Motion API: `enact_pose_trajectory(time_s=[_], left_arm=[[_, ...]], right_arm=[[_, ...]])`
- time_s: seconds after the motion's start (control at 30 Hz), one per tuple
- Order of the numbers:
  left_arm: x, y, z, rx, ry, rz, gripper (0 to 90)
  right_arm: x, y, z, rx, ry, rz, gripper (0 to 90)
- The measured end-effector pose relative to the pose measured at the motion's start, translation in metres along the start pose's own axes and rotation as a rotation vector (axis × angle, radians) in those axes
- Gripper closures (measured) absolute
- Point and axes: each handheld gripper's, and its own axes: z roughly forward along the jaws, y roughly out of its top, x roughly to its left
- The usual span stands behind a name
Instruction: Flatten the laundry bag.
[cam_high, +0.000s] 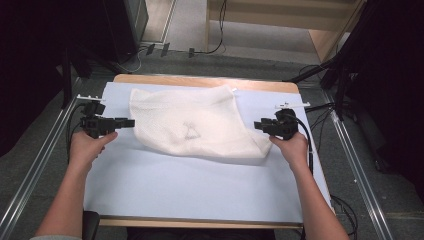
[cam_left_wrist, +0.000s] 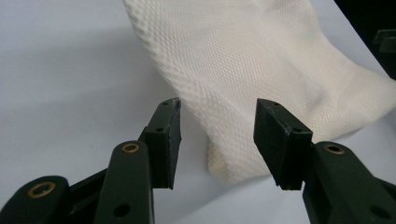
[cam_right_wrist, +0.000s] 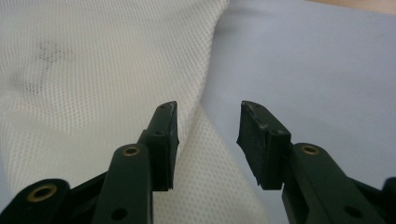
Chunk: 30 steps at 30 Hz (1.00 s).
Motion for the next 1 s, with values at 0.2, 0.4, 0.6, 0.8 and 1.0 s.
enact_pose_trajectory(time_s=[0.2, 0.4, 0.6, 0.8, 1.0], left_arm=[[0.011, 0.013, 0.009, 0.009, 0.025, -0.018, 49.3], [0.019, 0.025, 0.018, 0.01, 0.053, -0.02, 49.8], [0.023, 0.027, 0.037, 0.021, 0.043, -0.035, 52.5], [0.023, 0.026, 0.047, 0.019, 0.013, -0.036, 61.3], [0.027, 0.024, 0.047, 0.012, -0.041, -0.07, 80.7]], right_arm=[[0.005, 0.018, 0.035, 0.004, 0.022, -0.012, 57.0], [0.01, 0.037, 0.067, 0.041, 0.022, -0.012, 53.5], [0.006, 0.051, 0.09, 0.056, 0.015, 0.032, 48.4], [-0.001, 0.049, 0.112, 0.113, -0.029, 0.048, 47.8], [0.008, 0.049, 0.125, 0.154, 0.011, 0.041, 83.3]])
